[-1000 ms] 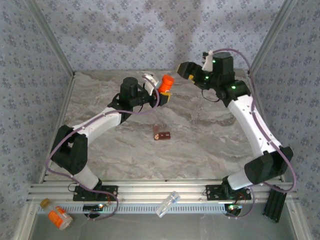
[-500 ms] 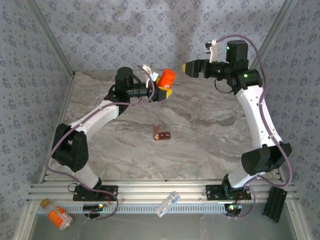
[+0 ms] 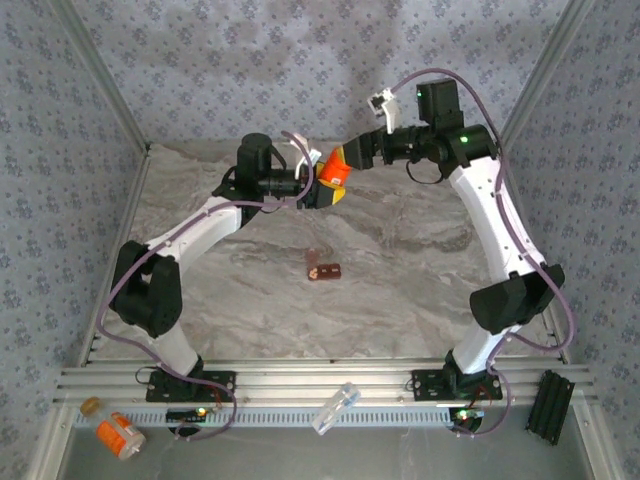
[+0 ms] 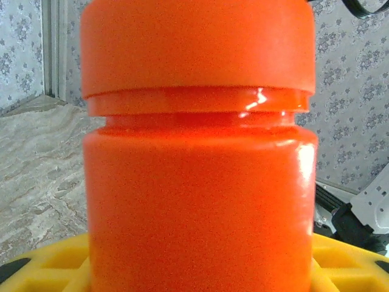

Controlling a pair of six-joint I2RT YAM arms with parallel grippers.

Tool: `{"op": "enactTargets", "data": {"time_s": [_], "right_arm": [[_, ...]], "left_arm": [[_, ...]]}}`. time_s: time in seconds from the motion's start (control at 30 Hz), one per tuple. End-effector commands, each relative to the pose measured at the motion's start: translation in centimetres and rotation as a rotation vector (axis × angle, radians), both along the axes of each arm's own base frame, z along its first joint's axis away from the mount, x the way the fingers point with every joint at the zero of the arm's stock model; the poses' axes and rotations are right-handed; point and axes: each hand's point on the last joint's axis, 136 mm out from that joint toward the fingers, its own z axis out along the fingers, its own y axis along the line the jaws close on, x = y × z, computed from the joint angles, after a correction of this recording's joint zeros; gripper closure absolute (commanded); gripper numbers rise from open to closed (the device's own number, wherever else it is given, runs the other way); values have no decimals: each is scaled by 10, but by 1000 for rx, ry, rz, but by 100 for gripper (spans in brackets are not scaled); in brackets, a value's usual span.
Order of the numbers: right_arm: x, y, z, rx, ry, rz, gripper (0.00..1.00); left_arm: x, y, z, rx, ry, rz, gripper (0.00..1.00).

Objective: Sort the pills into containers

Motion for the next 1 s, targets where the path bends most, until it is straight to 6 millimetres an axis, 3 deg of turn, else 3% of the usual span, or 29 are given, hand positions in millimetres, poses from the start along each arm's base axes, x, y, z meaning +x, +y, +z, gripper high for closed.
{"op": "enactTargets", "data": {"time_s": [0.0, 0.33, 0.77, 0.97], "right_arm": [[-4, 2, 2, -8, -8, 30, 13], [-4, 11, -11, -9, 36, 61, 19], [-6, 17, -19, 16, 76, 92, 47], [-2, 21, -31, 10, 131, 23, 51]], "left_arm": [[-9, -2, 22, -30, -64, -48, 100], [-9, -1, 24, -32, -70, -50, 100], [-9, -1, 25, -30, -79, -45, 100], [0, -2, 27, -21, -109, 20, 100]]}}
